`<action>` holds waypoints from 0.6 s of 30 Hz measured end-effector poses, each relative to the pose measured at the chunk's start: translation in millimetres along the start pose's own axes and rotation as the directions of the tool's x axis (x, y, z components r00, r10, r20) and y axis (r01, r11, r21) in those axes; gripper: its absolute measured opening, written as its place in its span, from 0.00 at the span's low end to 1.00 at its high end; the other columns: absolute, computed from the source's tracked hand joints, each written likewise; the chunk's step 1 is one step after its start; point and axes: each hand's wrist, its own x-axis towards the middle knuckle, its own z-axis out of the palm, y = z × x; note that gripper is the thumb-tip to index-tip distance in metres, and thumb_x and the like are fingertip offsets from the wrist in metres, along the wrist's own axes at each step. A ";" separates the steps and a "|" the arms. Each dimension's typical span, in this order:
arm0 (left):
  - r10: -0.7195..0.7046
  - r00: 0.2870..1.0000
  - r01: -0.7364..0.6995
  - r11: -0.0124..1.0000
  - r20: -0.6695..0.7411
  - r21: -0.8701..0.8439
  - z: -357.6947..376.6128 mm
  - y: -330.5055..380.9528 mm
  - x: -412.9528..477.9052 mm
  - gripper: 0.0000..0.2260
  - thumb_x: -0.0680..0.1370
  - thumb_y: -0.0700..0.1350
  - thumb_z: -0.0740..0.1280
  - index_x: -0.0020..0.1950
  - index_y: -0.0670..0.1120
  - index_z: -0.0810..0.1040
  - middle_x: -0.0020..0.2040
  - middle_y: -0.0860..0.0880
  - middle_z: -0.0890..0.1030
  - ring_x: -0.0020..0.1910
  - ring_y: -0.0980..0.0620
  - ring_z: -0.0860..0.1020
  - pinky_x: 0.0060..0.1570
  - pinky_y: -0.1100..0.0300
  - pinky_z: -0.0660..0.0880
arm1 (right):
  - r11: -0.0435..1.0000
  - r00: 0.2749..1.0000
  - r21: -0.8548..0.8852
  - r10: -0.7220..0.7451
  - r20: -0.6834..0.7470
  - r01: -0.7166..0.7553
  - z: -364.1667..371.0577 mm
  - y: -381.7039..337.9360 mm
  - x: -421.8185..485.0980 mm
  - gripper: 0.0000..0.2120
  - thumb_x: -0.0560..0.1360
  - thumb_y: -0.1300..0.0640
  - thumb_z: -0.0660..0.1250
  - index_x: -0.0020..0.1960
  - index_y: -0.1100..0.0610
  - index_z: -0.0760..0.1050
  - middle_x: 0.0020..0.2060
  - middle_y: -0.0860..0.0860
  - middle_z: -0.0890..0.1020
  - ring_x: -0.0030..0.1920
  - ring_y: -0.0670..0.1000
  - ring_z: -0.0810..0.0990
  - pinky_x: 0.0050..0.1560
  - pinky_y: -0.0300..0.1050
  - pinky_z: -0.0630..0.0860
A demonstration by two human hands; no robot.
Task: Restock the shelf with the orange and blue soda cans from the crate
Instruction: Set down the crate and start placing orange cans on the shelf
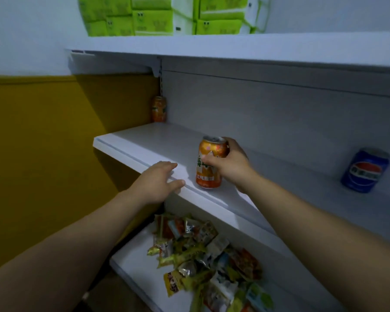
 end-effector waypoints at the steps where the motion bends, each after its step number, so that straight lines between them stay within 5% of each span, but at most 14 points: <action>1: 0.012 1.000 -0.013 0.998 0.023 0.069 0.8 -5.9 12.7 0.30 0.78 0.59 0.60 0.76 0.48 0.61 0.76 0.48 0.61 0.75 0.49 0.59 0.72 0.54 0.56 | 1.000 1.000 -0.009 -0.001 -0.004 0.001 1.6 3.1 10.4 0.30 0.68 0.53 0.76 0.66 0.49 0.68 0.57 0.47 0.78 0.57 0.51 0.78 0.58 0.50 0.76; 8: -0.119 0.986 0.073 0.938 0.116 0.338 -0.9 -61.5 92.3 0.32 0.77 0.68 0.49 0.76 0.54 0.59 0.77 0.50 0.59 0.75 0.47 0.57 0.72 0.41 0.53 | 0.998 0.998 0.040 -0.055 0.039 0.053 32.3 20.8 86.6 0.31 0.69 0.55 0.76 0.68 0.50 0.67 0.59 0.46 0.77 0.59 0.49 0.77 0.60 0.49 0.75; 18: -0.168 0.981 0.126 0.932 0.097 0.339 -16.7 -107.5 151.5 0.33 0.74 0.70 0.52 0.76 0.56 0.59 0.78 0.52 0.55 0.77 0.48 0.51 0.72 0.39 0.48 | 0.996 0.995 0.013 -0.093 0.030 0.093 85.5 29.2 177.2 0.37 0.71 0.53 0.75 0.74 0.51 0.61 0.66 0.49 0.74 0.65 0.52 0.74 0.63 0.51 0.73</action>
